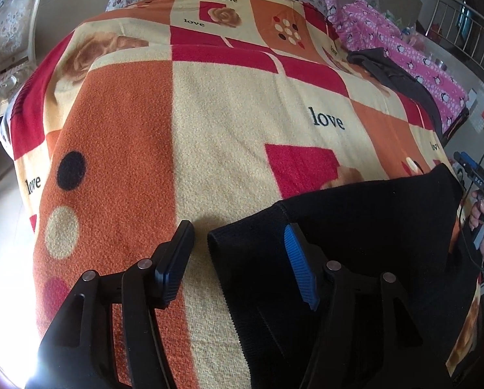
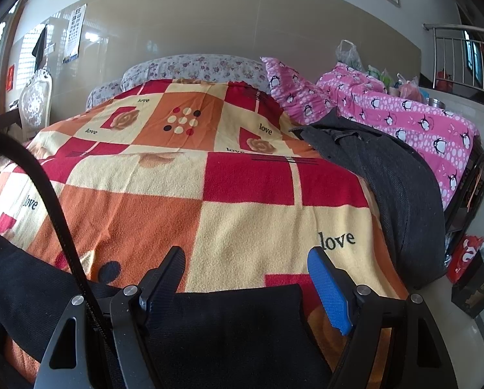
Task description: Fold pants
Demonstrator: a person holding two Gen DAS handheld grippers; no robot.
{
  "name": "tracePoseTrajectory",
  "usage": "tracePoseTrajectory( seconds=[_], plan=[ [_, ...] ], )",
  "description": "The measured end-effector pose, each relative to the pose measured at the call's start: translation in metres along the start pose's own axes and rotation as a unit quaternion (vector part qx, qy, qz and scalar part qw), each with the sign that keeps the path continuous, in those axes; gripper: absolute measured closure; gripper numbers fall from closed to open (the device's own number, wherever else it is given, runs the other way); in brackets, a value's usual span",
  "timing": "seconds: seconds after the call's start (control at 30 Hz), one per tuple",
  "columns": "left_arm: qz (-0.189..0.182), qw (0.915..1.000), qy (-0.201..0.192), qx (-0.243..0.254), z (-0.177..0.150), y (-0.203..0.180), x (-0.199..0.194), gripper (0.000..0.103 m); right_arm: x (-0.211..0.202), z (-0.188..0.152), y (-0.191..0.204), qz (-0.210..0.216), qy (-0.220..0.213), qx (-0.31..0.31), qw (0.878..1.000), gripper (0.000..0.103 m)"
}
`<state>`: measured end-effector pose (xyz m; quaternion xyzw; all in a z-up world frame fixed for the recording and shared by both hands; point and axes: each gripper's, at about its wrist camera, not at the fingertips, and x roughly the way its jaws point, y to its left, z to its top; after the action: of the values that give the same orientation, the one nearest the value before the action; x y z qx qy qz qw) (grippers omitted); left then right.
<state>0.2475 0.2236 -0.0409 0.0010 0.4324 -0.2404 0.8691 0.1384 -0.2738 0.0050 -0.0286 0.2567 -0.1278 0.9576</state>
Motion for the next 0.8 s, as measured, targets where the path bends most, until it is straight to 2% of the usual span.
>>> tracePoseTrajectory(
  seconds=[0.03,0.1,0.17,0.3,0.43,0.5,0.53,0.6,0.67,0.7,0.73,0.8],
  plan=[
    [-0.002,1.0,-0.001,0.005,-0.001,-0.003,-0.001,0.048,0.0,0.0,0.0,0.0,0.0,0.0,1.0,0.027],
    [0.002,0.9999,-0.007,0.011,-0.003,-0.006,-0.003,0.071,0.0,0.0,0.0,0.0,0.0,0.0,1.0,0.027],
    [-0.013,0.9999,-0.01,-0.001,-0.007,-0.004,-0.005,0.085,0.0,0.0,0.0,0.0,0.0,0.0,1.0,0.027],
    [0.003,0.9994,-0.033,0.003,-0.01,-0.01,-0.013,0.088,0.0,0.0,0.0,0.0,-0.001,0.001,1.0,0.027],
    [0.018,0.9993,-0.033,-0.005,-0.01,-0.012,-0.01,0.09,-0.003,0.001,-0.004,0.0,-0.009,0.011,1.0,0.027],
    [0.033,0.9991,-0.026,0.0,-0.009,-0.015,-0.007,0.09,-0.005,0.005,-0.021,0.056,-0.009,0.043,0.997,0.027],
    [0.04,0.9989,-0.024,0.005,-0.009,-0.017,-0.005,0.09,-0.005,0.012,-0.036,0.094,0.003,0.068,0.993,0.027],
    [0.048,0.9986,-0.023,0.01,-0.01,-0.019,-0.004,0.09,-0.001,0.029,-0.065,0.137,0.03,0.103,0.985,0.027],
    [0.051,0.9984,-0.022,0.012,-0.009,-0.02,-0.003,0.09,0.014,0.044,-0.093,0.183,0.092,0.135,0.969,0.027],
    [0.053,0.9983,-0.021,0.012,-0.009,-0.02,-0.003,0.09,0.028,0.047,-0.105,0.214,0.137,0.155,0.955,0.027],
    [0.054,0.9983,-0.02,0.013,-0.009,-0.02,-0.002,0.09,0.045,0.047,-0.114,0.246,0.188,0.175,0.935,0.027],
    [0.058,0.998,-0.02,0.014,-0.01,-0.021,-0.003,0.09,0.073,0.037,-0.122,0.268,0.268,0.202,0.903,0.028]
  ],
)
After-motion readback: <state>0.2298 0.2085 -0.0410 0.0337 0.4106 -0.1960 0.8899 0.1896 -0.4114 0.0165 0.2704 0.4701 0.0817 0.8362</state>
